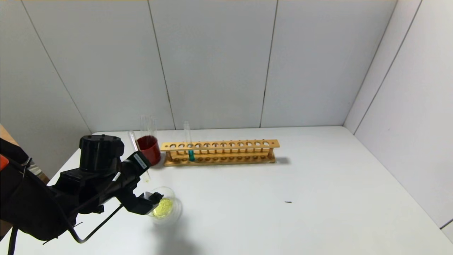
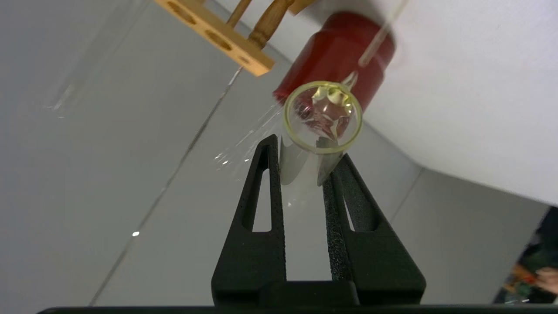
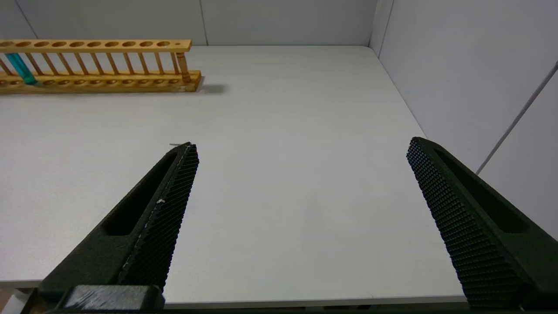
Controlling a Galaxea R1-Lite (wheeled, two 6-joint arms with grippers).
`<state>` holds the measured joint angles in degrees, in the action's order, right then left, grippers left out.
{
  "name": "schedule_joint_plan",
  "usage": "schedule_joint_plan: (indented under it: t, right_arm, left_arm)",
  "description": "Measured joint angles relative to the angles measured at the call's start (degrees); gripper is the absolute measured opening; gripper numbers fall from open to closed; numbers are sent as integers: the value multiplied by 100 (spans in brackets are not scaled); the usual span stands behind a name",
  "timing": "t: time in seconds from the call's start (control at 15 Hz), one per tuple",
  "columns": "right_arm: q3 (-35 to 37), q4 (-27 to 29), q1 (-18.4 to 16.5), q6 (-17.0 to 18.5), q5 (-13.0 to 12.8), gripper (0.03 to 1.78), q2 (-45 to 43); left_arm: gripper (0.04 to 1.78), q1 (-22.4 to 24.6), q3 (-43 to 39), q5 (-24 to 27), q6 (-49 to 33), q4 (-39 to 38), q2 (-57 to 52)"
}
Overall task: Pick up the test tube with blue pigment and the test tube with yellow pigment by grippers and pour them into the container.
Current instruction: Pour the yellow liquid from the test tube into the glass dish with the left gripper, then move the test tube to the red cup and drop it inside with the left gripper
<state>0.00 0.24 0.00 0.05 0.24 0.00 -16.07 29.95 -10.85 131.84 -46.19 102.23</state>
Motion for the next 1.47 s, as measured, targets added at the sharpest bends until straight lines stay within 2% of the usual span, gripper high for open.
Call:
schedule_joint_plan:
  t: [0.13,0.53,0.8,0.93,1.07,1.27,1.47]
  right_arm:
    - [0,2,0,-2,0,175,0]
    - [0,2,0,-2,-2,175,0]
    - [0,2,0,-5,0,175,0]
    - [0,0,0,-5,0,175,0]
    - [0,2,0,0,0,175,0]
    - [0,0,0,0,0,175,0]
    - [0,2,0,2,-2,175,0]
  left_arm:
    - [31,-22,-57,-12,230,-177,-72]
    - [31,-151,-85,-146,241,-232,-144]
    - [31,-156,94,-257,-11,-389,-315]
    - [31,-145,354,-629,-747,-321,-538]
    - [31,-135,825,-1136,-1848,107,-890]
    - [31,22,1616,-1676,-3641,1351,-1389]
    - [31,290,2647,-1665,-6040,3067,-1674]
